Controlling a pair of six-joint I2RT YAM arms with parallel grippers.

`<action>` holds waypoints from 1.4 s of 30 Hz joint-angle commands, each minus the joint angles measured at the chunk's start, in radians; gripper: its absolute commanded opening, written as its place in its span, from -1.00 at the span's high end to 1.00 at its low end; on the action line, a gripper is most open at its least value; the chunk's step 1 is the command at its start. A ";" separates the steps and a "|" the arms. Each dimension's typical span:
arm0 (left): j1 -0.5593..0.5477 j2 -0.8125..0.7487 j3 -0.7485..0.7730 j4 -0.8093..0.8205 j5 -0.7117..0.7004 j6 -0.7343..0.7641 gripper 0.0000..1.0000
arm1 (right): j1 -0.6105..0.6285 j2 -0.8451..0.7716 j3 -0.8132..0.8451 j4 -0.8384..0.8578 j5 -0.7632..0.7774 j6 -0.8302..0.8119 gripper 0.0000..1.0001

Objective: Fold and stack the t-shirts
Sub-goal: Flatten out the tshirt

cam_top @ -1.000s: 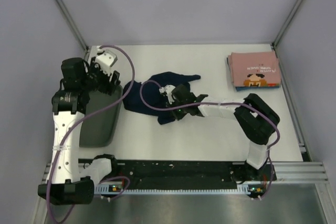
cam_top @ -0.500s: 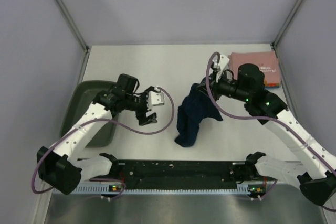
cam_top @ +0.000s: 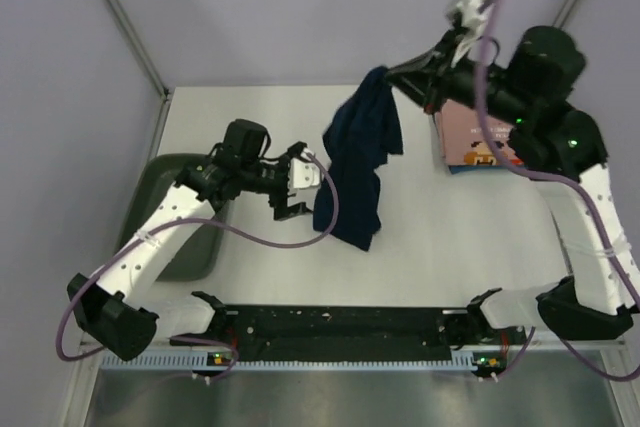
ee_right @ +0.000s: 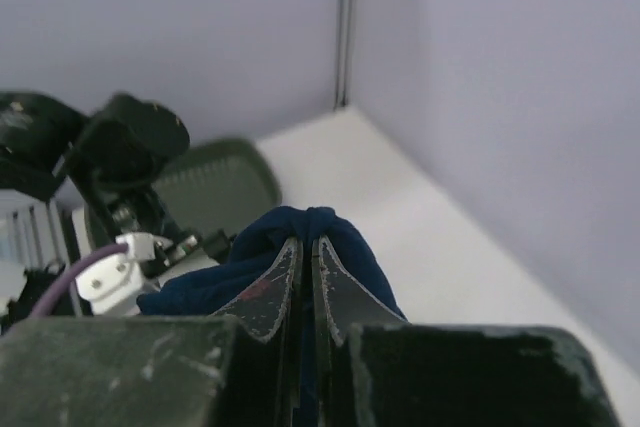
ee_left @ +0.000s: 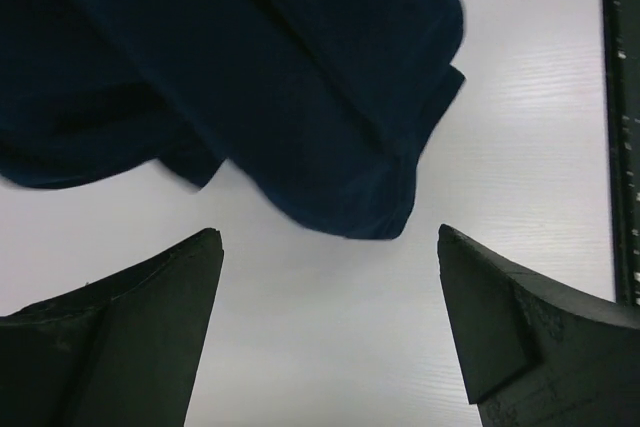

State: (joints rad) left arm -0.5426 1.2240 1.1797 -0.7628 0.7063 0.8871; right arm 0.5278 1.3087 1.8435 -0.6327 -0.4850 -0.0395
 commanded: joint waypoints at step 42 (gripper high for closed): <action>-0.257 0.604 0.021 0.534 -0.203 -0.217 -0.68 | -0.279 -0.031 -0.753 0.281 0.207 0.224 1.00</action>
State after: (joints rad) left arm -0.7959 1.7756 1.1370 -0.3161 0.4736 0.7479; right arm 0.2584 1.3930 1.0599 -0.3874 -0.2768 0.1646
